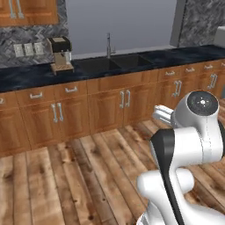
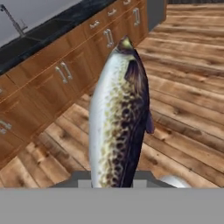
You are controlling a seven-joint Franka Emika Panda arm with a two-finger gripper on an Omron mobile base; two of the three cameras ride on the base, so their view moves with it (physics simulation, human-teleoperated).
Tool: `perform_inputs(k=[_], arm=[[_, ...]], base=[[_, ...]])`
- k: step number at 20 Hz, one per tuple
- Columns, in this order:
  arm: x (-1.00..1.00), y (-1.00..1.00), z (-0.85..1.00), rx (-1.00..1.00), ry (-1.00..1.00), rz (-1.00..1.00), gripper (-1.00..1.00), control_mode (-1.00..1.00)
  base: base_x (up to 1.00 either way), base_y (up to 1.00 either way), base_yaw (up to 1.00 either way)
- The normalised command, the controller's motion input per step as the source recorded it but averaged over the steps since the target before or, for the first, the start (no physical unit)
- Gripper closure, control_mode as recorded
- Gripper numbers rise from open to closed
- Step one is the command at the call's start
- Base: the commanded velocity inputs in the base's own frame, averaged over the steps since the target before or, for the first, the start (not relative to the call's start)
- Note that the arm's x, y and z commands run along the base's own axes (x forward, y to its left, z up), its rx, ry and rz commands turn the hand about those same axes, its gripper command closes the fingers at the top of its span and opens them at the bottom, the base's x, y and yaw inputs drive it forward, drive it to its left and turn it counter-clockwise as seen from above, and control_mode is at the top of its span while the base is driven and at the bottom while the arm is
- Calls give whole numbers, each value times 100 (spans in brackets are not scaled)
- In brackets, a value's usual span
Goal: Gather the cucumber and onion from the fridge and place them on a tray on the dining counter. Then gather the fish and chicken drumstick from the fridge and place them on the other tray.
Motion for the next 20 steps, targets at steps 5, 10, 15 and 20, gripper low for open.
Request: perform_inputs(k=[5, 10, 15, 20], arm=[[0, 0, 0, 0, 0, 0, 100, 100], [0, 0, 0, 0, 0, 0, 100, 100], [0, 0, 0, 0, 0, 0, 100, 100], [0, 0, 0, 0, 0, 0, 100, 100]], base=[[74, -17, -36], [69, -17, -39], [72, -1, -42], [61, 15, -49]])
